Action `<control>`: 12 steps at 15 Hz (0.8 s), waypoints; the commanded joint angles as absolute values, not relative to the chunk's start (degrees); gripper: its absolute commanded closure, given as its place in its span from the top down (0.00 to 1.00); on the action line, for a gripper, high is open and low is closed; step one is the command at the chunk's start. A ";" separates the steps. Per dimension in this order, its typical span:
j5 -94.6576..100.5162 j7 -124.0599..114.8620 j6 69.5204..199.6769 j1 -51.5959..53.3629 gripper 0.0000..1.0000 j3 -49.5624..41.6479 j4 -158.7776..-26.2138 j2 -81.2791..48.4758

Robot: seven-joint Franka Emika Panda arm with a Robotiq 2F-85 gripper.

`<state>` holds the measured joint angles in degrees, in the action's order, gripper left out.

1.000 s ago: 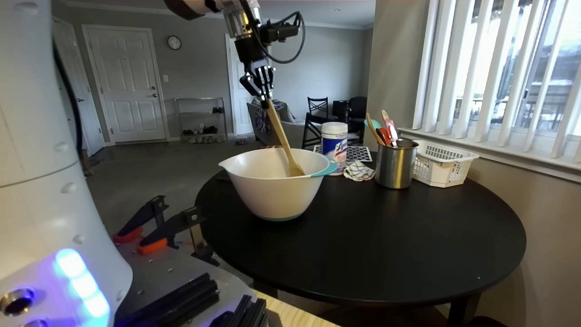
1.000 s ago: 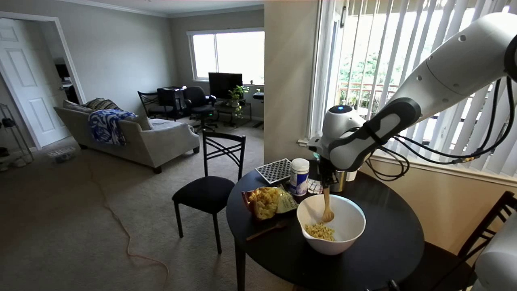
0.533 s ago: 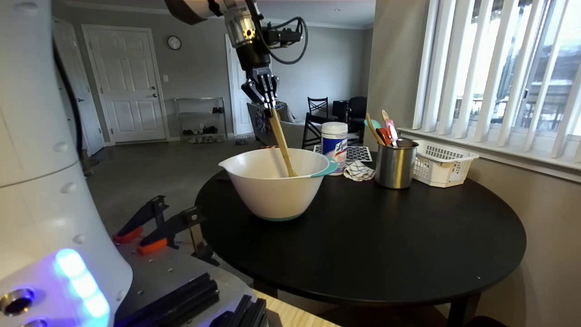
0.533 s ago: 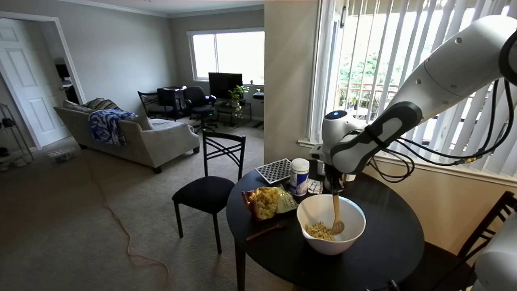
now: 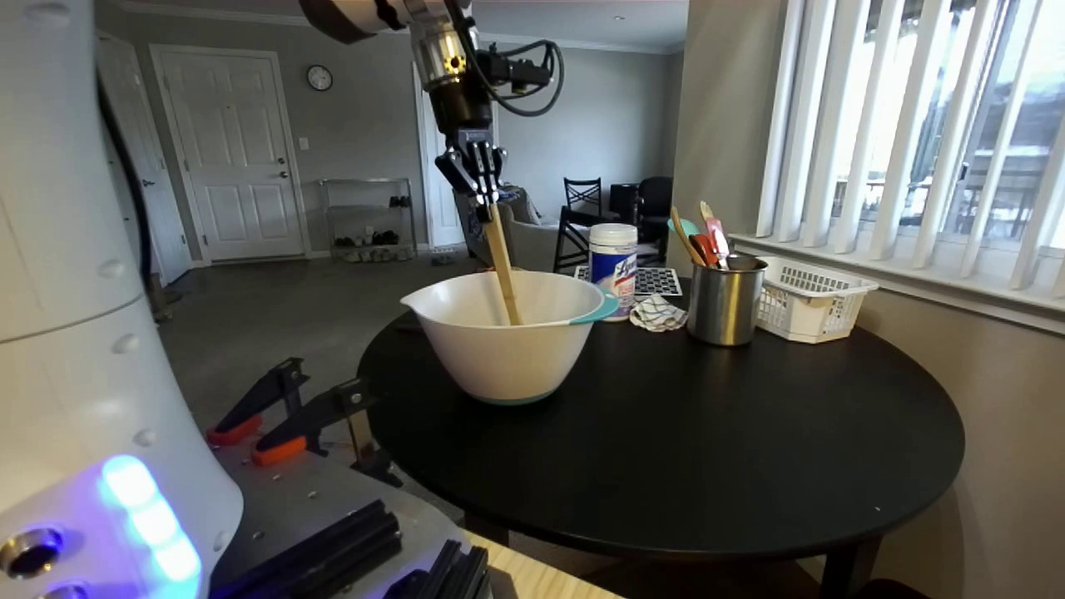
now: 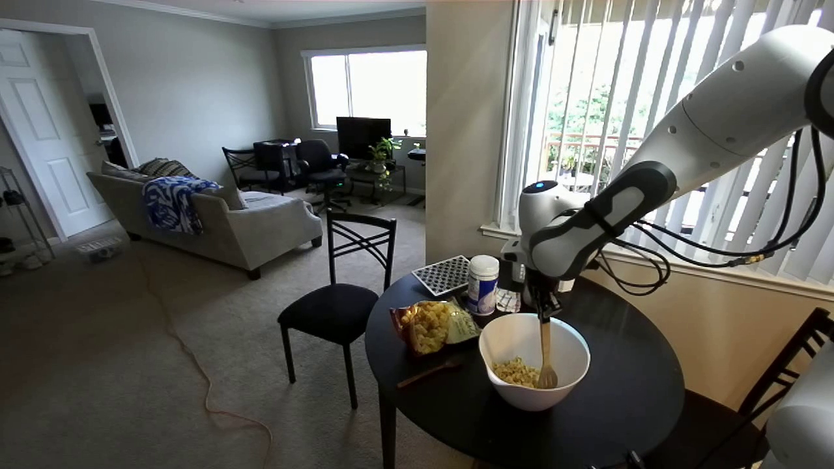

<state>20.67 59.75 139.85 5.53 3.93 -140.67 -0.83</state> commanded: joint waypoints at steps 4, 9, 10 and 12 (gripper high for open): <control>10.45 71.22 140.18 6.75 0.07 6.53 -139.07 -1.46; 9.24 70.60 139.70 7.03 0.07 7.27 -137.52 -1.71; 9.49 70.31 140.04 6.95 0.07 7.23 -137.48 -1.64; 9.99 69.06 141.64 6.80 0.07 7.07 -137.66 -1.52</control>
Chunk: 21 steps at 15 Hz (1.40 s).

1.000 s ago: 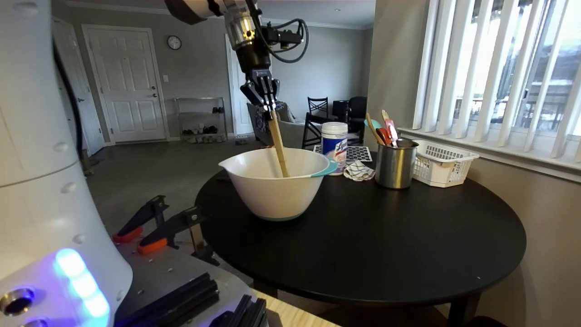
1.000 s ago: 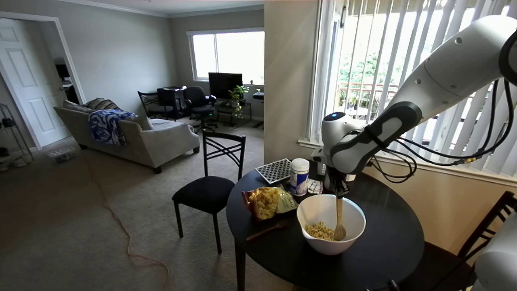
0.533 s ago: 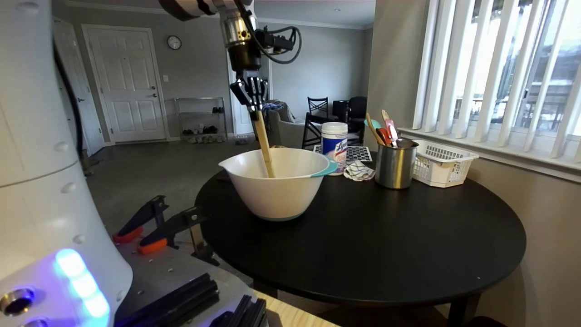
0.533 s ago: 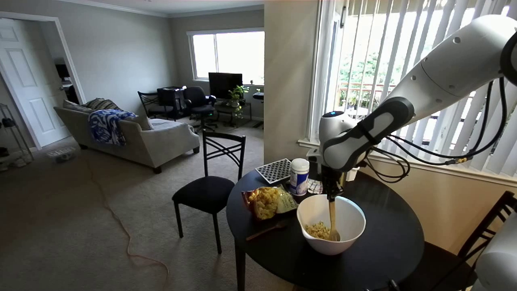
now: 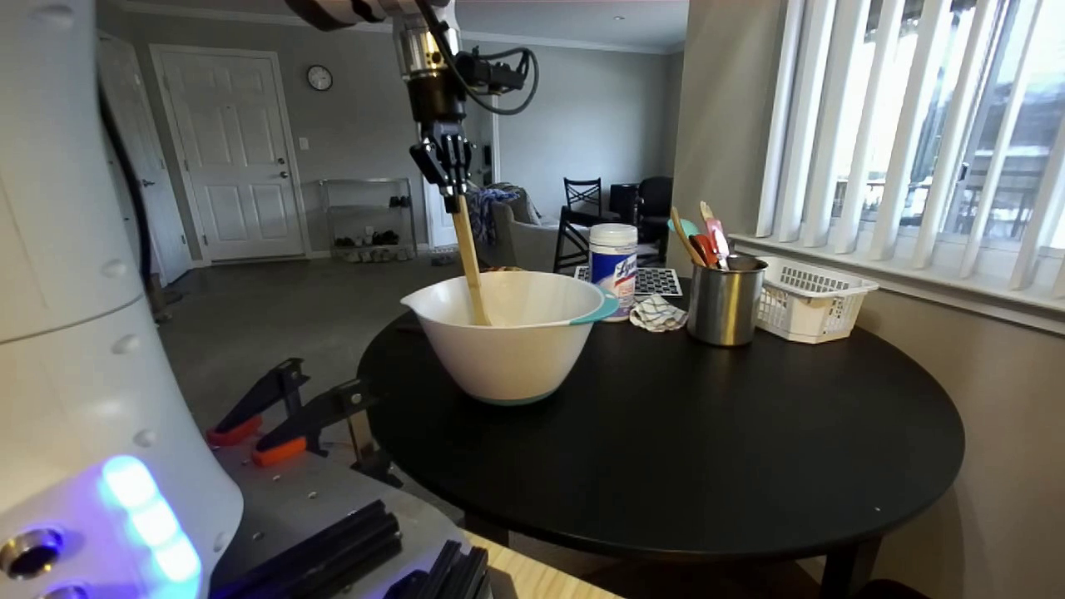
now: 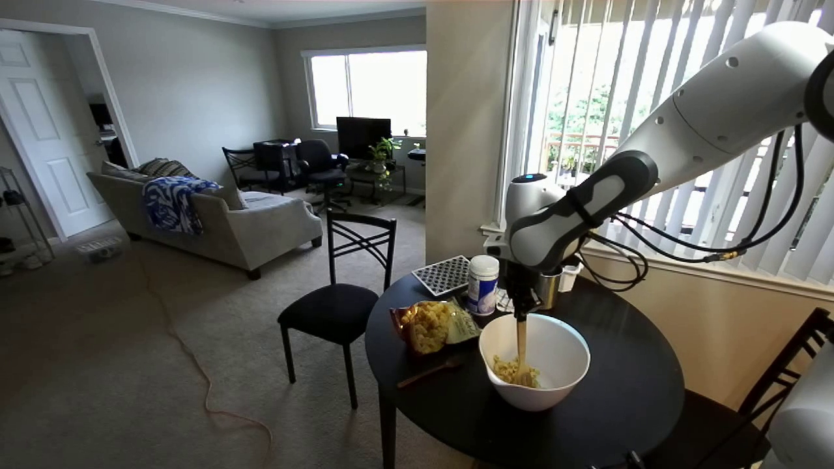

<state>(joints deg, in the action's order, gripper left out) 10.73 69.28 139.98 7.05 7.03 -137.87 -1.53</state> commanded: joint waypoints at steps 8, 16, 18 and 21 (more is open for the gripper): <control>12.66 60.63 147.13 6.27 0.07 5.82 -137.45 -2.90; 27.31 47.42 149.57 5.84 0.06 3.49 -136.21 -4.56; 31.80 45.92 147.30 5.64 0.06 2.96 -136.43 -4.29; 34.03 46.97 144.06 5.01 0.06 2.56 -137.34 -3.65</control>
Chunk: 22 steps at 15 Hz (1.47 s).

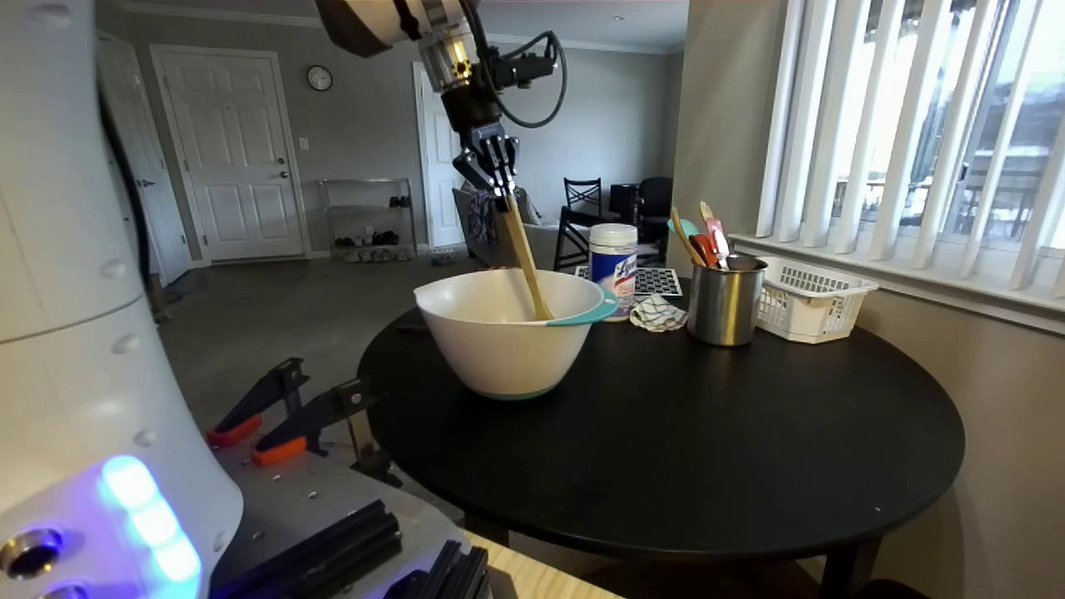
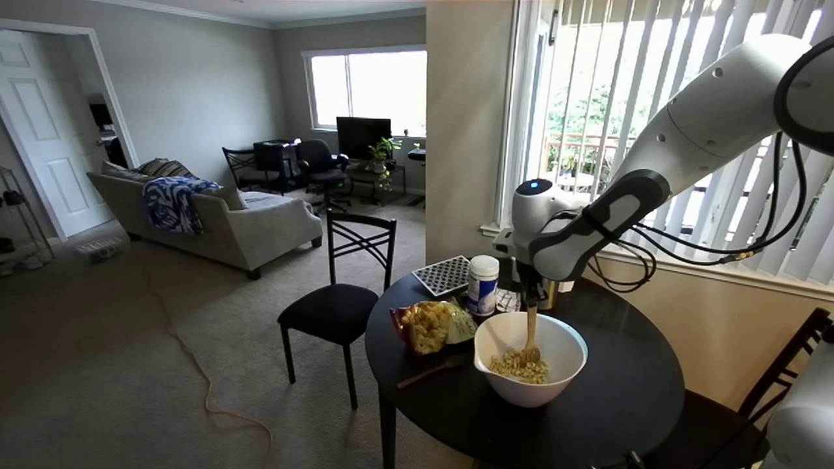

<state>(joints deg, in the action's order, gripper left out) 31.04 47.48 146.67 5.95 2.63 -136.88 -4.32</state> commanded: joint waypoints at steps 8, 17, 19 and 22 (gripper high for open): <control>29.02 56.75 136.01 4.81 0.06 3.75 -137.83 -3.79; 17.74 78.70 133.03 5.35 0.06 6.60 -135.80 -3.55; 15.02 82.43 134.18 5.45 0.06 7.12 -135.54 -3.32; 8.32 87.60 134.47 5.45 0.06 7.95 -134.80 -3.22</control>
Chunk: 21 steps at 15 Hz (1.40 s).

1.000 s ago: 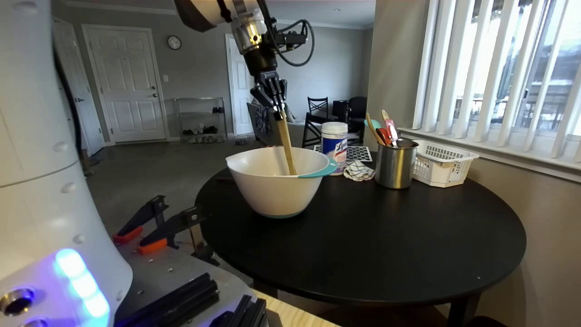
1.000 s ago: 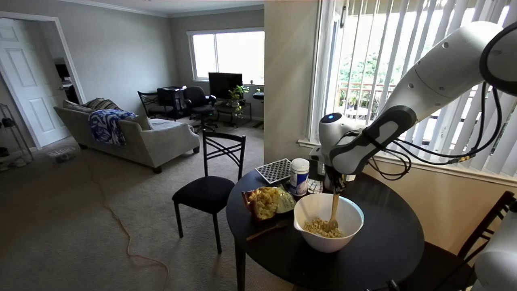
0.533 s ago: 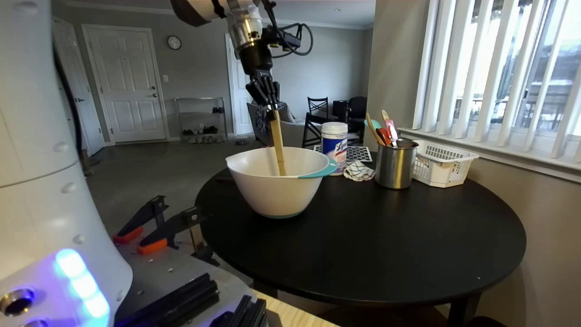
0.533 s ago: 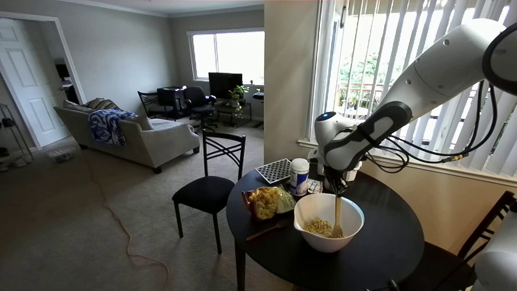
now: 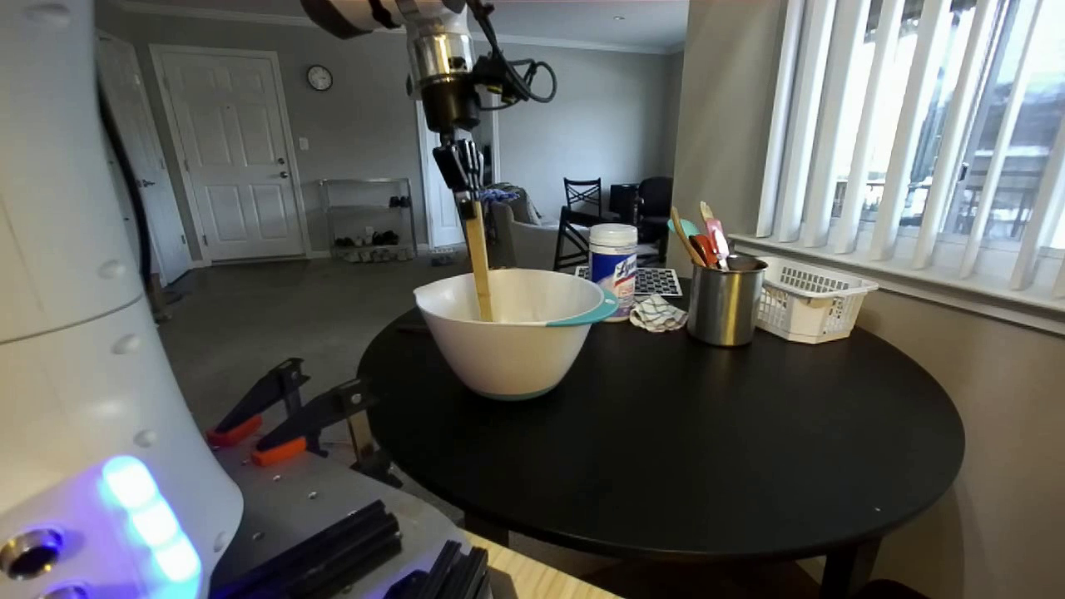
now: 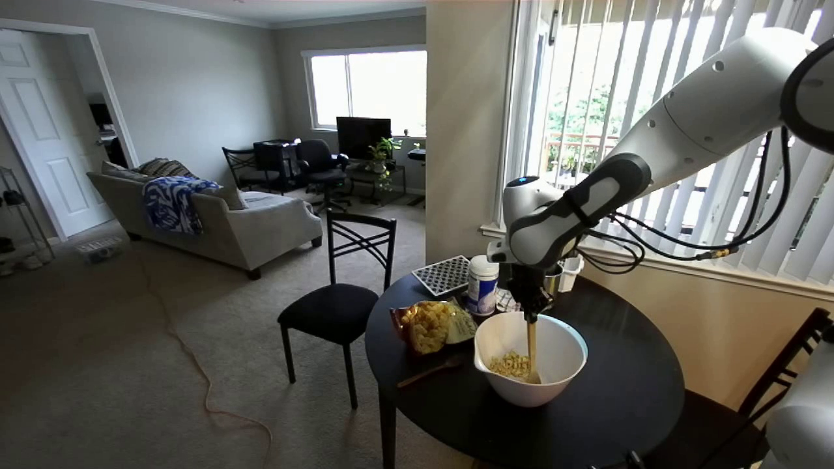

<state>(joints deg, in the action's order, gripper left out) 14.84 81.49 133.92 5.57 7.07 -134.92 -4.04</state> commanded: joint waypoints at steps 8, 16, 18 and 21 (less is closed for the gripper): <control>-1.28 81.55 137.36 5.67 0.06 7.83 -133.57 -2.71; 9.80 63.33 150.65 5.99 0.06 6.82 -135.52 -2.62; 15.48 58.73 152.33 5.90 0.06 6.28 -135.83 -2.68; 24.75 51.45 152.64 5.70 0.06 5.21 -136.35 -2.48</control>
<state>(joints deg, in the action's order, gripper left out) 16.91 58.08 150.40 5.56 6.48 -134.39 -4.02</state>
